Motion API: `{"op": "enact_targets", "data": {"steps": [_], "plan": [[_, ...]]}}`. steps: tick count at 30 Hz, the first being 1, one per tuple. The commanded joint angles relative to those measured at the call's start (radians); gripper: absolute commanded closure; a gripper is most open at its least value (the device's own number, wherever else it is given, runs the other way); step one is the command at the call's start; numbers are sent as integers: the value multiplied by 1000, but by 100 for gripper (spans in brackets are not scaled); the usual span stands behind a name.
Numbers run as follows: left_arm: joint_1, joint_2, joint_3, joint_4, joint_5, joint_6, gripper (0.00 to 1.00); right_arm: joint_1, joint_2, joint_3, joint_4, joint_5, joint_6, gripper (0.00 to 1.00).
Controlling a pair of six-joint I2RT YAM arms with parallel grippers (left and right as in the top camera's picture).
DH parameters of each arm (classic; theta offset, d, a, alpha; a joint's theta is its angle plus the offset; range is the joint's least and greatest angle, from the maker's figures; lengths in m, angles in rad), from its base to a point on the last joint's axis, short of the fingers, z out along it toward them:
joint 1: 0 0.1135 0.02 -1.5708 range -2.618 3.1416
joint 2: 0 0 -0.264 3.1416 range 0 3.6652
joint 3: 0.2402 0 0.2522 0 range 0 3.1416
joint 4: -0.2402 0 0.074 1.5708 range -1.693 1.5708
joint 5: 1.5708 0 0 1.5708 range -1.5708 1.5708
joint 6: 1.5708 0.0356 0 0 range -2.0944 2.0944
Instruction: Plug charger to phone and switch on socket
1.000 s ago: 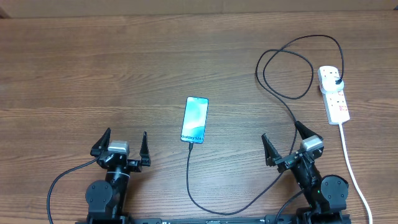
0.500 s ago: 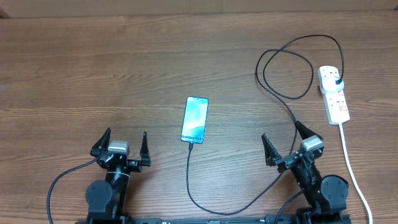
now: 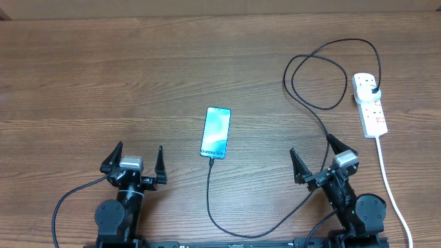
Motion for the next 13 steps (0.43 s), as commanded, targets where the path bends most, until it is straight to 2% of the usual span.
{"op": "enact_targets", "data": {"steps": [1, 13], "plan": [[9, -11, -3, -3, -6, 12, 0, 5, -12, -10, 5, 7, -4, 0], [9, -11, -3, -3, -6, 12, 0, 5, -12, -10, 5, 7, -4, 0]]}}
